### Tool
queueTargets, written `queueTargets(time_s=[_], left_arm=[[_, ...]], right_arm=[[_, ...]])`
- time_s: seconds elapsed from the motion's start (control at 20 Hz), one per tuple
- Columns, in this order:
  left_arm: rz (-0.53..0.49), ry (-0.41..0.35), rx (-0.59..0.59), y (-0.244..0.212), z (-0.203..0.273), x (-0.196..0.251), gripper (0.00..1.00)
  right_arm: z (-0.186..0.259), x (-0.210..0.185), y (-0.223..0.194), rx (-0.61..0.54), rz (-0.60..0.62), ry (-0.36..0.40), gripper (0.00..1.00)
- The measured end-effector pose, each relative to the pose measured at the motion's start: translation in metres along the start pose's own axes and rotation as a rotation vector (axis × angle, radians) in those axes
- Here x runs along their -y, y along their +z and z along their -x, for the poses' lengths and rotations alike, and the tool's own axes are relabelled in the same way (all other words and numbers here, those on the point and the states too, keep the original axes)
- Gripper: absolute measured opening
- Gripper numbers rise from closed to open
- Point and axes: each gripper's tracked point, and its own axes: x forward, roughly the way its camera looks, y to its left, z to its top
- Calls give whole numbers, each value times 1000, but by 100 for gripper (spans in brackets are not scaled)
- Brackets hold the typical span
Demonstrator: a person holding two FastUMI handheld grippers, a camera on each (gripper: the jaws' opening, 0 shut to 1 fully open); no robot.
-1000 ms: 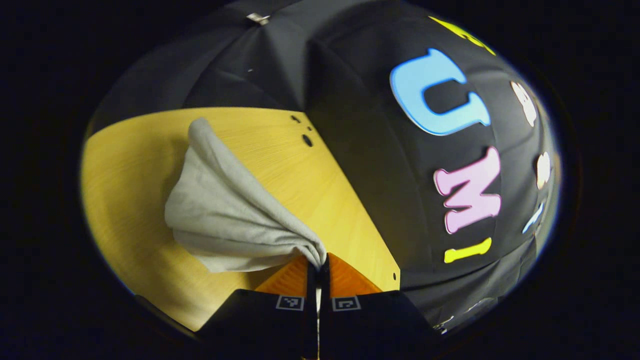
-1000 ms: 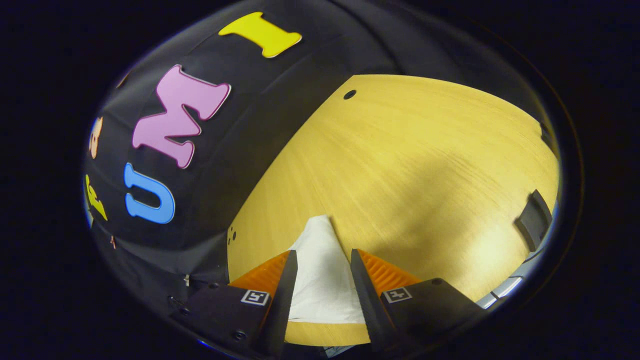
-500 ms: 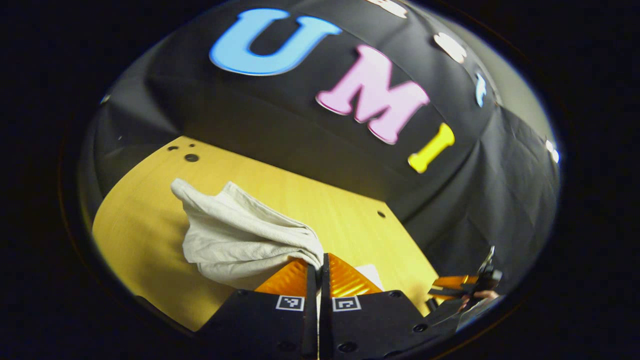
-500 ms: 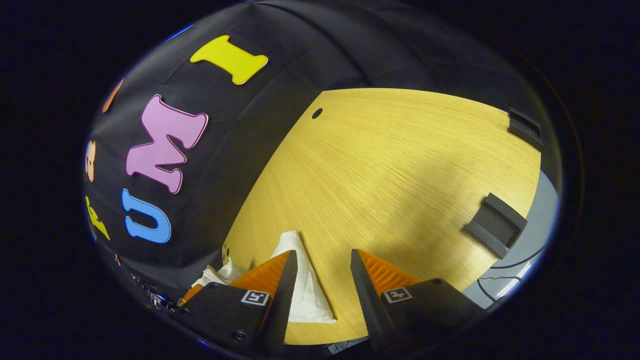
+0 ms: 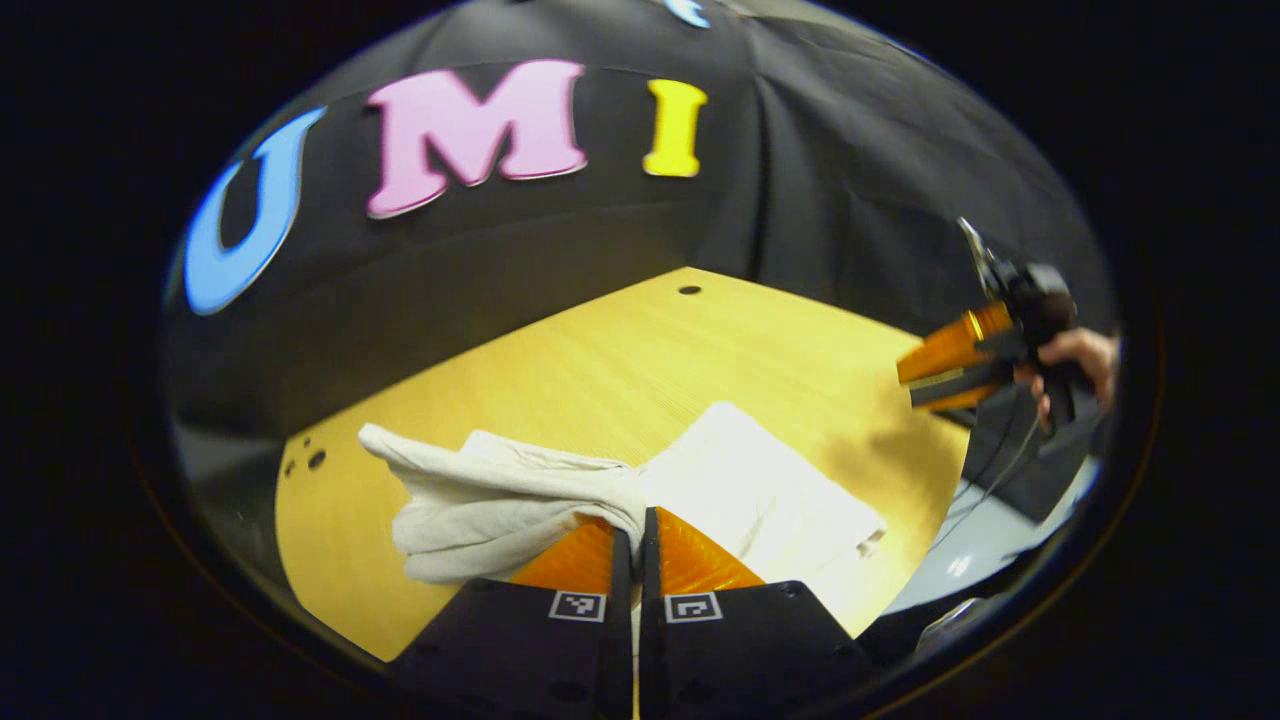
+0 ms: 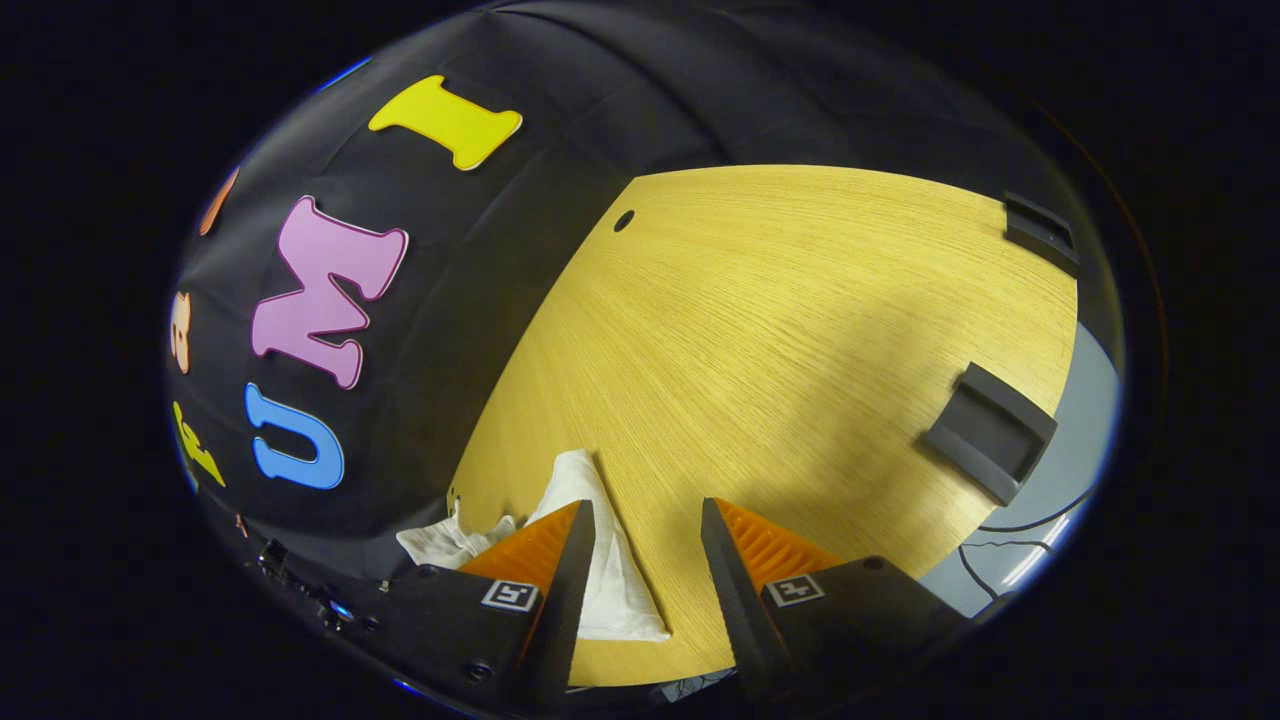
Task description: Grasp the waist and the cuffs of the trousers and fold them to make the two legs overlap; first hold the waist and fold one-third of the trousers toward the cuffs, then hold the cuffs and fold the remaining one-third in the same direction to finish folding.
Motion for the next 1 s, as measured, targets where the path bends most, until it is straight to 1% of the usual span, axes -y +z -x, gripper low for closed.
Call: queueTargets(time_s=[0.15,0.25,0.35,0.55,0.65,0.75,0.85,0.9,0.95,1.0], left_arm=[[-349,-65,-5,-7,-6,13,7],[-542,-122,-24,-18,-7,20,7],[-692,-169,-63,-31,-8,24,7],[-956,-222,-127,-47,-6,36,7],[-1106,-255,-153,-57,-9,39,7],[-1288,-299,-212,-73,-12,39,7],[-1502,-299,-223,-81,-17,37,7],[-1586,-289,-217,-81,-16,39,7],[-1643,-279,-210,-83,-13,40,7],[-1676,-268,-205,-84,-9,41,7]], right_arm=[[2,10,4,10,-14,-10,67],[4,18,7,16,-31,-17,67],[8,22,8,21,-42,-20,67],[11,31,7,19,-48,-31,67],[12,35,5,20,-62,-34,67],[13,39,3,19,-69,-38,67],[14,39,2,19,-65,-37,67],[15,39,1,19,-57,-37,67],[15,39,1,19,-49,-36,67],[16,39,1,20,-43,-35,67]])
